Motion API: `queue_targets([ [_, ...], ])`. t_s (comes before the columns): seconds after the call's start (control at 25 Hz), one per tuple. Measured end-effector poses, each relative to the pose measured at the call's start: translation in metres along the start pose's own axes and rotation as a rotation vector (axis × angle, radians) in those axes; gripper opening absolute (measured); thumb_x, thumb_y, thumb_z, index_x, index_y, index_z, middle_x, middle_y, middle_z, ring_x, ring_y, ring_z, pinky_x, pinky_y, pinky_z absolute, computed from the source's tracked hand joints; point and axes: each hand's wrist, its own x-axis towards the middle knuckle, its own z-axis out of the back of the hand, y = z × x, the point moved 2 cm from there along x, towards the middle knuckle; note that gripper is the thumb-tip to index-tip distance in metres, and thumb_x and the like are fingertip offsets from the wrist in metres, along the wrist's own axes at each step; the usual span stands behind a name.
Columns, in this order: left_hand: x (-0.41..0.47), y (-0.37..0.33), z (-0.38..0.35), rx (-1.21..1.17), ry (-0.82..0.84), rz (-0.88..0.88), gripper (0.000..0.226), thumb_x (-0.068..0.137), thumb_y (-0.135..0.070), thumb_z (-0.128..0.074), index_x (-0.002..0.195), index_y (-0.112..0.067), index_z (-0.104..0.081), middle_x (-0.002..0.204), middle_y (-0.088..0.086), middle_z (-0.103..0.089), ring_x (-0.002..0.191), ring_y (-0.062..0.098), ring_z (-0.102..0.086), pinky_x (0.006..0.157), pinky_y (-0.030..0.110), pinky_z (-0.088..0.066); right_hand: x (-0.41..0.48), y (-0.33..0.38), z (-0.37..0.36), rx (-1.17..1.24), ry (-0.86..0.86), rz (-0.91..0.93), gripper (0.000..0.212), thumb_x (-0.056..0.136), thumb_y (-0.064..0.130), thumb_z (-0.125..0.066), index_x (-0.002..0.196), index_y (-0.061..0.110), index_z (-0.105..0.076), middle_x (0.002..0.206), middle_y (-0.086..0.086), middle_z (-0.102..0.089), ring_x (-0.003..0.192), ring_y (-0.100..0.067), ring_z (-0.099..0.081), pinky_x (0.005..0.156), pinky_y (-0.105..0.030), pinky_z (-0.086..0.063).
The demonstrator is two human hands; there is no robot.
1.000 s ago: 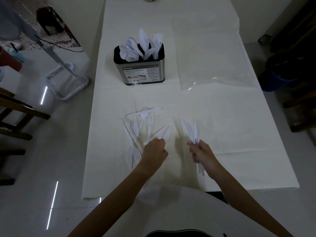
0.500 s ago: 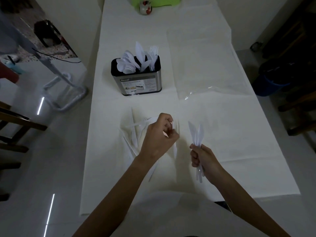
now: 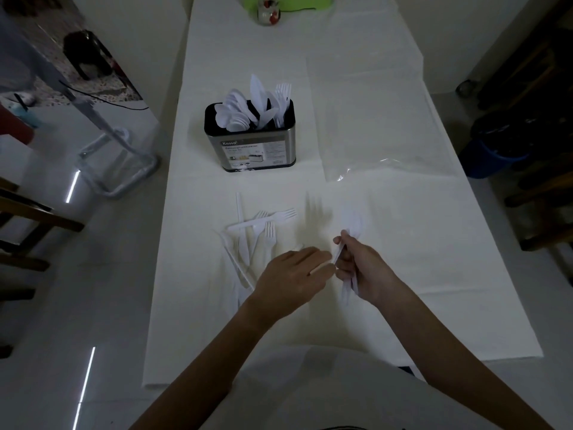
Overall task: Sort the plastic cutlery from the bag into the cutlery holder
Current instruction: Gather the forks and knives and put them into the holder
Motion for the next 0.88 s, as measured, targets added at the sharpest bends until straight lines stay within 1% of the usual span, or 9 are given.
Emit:
queue_targets([
  [0.12, -0.008, 0.008, -0.004, -0.083, 0.15, 0.44, 0.016, 0.078, -0.01, -0.067, 0.094, -0.011, -0.065, 0.092, 0.004, -0.069, 0.08, 0.017, -0.066, 0.064, 0.025, -0.052, 0.005, 0.002, 0.012, -0.074, -0.074, 0.092, 0.029, 0.098, 0.022, -0.047, 0.074, 0.009, -0.056, 0.042, 0.005, -0.033, 0.033, -0.006, -0.027, 0.034, -0.016, -0.023],
  [0.2, -0.02, 0.016, -0.011, -0.046, 0.427, 0.661, 0.018, 0.087, -0.024, -0.059, 0.1, -0.011, -0.063, 0.097, 0.004, -0.067, 0.086, 0.021, -0.064, 0.075, 0.031, -0.049, 0.004, 0.002, 0.024, -0.172, -0.125, 0.125, 0.03, 0.097, 0.022, -0.049, 0.072, 0.008, -0.057, 0.05, -0.001, -0.036, 0.033, -0.007, -0.03, 0.035, -0.016, -0.024],
  [0.28, -0.033, 0.017, -0.019, 0.048, 0.65, 0.716, 0.031, 0.092, -0.038, -0.049, 0.106, -0.012, -0.06, 0.105, 0.004, -0.065, 0.094, 0.021, -0.061, 0.086, 0.033, -0.042, 0.0, -0.003, 0.034, -0.263, -0.162, 0.126, 0.034, 0.097, 0.023, -0.049, 0.067, 0.008, -0.055, 0.058, -0.005, -0.039, 0.036, -0.008, -0.034, 0.035, -0.017, -0.025],
  [0.36, -0.037, 0.012, -0.025, 0.141, 0.73, 0.697, 0.036, 0.094, -0.041, -0.047, 0.11, -0.011, -0.057, 0.111, 0.006, -0.064, 0.1, 0.022, -0.06, 0.091, 0.034, -0.04, -0.005, -0.011, 0.045, -0.325, -0.179, 0.118, 0.038, 0.097, 0.025, -0.049, 0.063, 0.009, -0.054, 0.064, -0.007, -0.044, 0.046, -0.012, -0.038, 0.04, -0.019, -0.029],
  [0.52, -0.035, 0.012, -0.032, 0.146, 0.762, 0.727, 0.031, 0.094, -0.035, -0.051, 0.109, -0.009, -0.059, 0.107, 0.007, -0.066, 0.099, 0.023, -0.062, 0.092, 0.035, -0.04, -0.011, -0.019, 0.051, -0.372, -0.193, 0.104, 0.035, 0.097, 0.024, -0.048, 0.065, 0.012, -0.055, 0.058, -0.003, -0.056, 0.053, -0.018, -0.045, 0.052, -0.027, -0.032],
  [0.6, -0.029, 0.014, -0.027, 0.156, 0.725, 0.709, 0.022, 0.081, -0.034, -0.069, 0.087, -0.013, -0.065, 0.082, 0.002, -0.069, 0.073, 0.015, -0.066, 0.073, 0.027, -0.047, -0.013, -0.022, 0.05, -0.354, -0.163, 0.117, 0.032, 0.097, 0.021, -0.047, 0.067, 0.011, -0.054, 0.052, -0.001, -0.056, 0.054, -0.019, -0.048, 0.057, -0.03, -0.037],
  [0.68, -0.027, 0.016, -0.025, 0.103, 0.665, 0.792, 0.019, 0.07, -0.029, -0.077, 0.068, -0.014, -0.065, 0.063, -0.001, -0.063, 0.051, 0.01, -0.057, 0.052, 0.02, -0.043, -0.012, -0.025, 0.047, -0.325, -0.121, 0.127, 0.029, 0.098, 0.016, -0.045, 0.071, 0.009, -0.052, 0.056, -0.004, -0.052, 0.054, -0.02, -0.047, 0.058, -0.031, -0.04],
  [0.8, -0.02, 0.018, -0.024, -0.389, 0.463, 1.166, 0.01, 0.079, -0.016, -0.064, 0.078, -0.006, -0.065, 0.068, 0.003, -0.064, 0.06, 0.013, -0.058, 0.054, 0.015, -0.04, -0.01, -0.027, 0.041, -0.361, -0.09, 0.141, 0.024, 0.099, 0.012, -0.042, 0.078, 0.008, -0.053, 0.065, -0.008, -0.049, 0.055, -0.02, -0.047, 0.056, -0.03, -0.04],
  [0.88, -0.011, 0.023, -0.02, -0.721, 0.292, 1.399, 0.008, 0.077, -0.011, -0.066, 0.079, -0.012, -0.058, 0.064, 0.001, -0.065, 0.055, 0.012, -0.061, 0.046, 0.014, -0.041, -0.009, -0.027, 0.036, -0.425, -0.056, 0.146, 0.026, 0.099, 0.013, -0.041, 0.08, 0.006, -0.058, 0.071, -0.01, -0.059, 0.06, -0.023, -0.057, 0.06, -0.031, -0.047],
])
